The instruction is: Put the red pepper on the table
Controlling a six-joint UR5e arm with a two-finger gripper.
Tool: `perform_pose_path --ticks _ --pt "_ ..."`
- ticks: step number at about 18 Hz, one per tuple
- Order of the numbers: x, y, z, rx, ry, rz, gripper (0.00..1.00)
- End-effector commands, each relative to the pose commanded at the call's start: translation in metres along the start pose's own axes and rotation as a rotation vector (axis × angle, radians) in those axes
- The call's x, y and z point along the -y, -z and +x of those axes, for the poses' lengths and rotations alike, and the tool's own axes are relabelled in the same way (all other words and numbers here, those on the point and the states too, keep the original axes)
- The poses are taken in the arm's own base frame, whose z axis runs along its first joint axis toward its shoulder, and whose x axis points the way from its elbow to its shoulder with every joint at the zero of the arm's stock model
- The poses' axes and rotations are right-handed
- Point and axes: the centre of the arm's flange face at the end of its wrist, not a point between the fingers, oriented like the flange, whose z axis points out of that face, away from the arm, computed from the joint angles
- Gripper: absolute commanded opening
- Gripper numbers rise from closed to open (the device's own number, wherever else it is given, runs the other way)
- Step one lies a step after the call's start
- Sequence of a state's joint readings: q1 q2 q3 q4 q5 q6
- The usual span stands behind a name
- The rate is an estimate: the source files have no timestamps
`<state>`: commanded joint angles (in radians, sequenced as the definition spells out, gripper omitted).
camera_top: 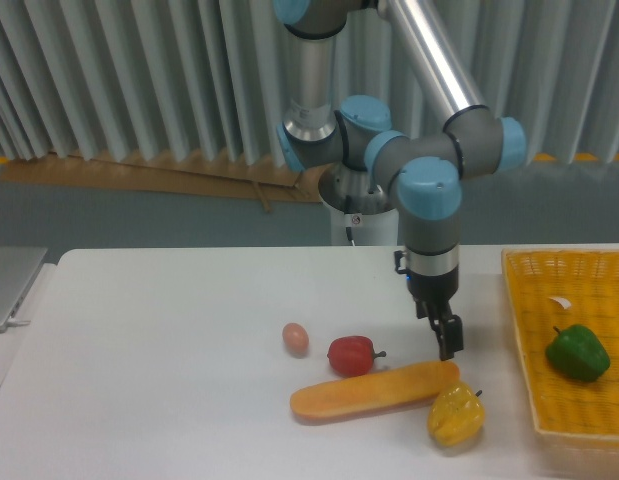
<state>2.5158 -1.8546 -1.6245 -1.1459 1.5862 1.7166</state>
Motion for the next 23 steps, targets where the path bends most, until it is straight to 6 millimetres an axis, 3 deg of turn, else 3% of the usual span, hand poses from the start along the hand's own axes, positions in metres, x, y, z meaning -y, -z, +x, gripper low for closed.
perform_pose_path --ticks 4,7,20,23 --pt "0.032 0.034 0.011 -0.005 -0.011 0.029 1.0" --pt "0.031 0.068 0.015 -0.054 -0.003 0.036 1.0" --pt "0.044 0.106 0.032 -0.066 -0.021 0.061 1.0" --pt "0.047 0.103 0.036 -0.078 -0.033 0.061 1.0"
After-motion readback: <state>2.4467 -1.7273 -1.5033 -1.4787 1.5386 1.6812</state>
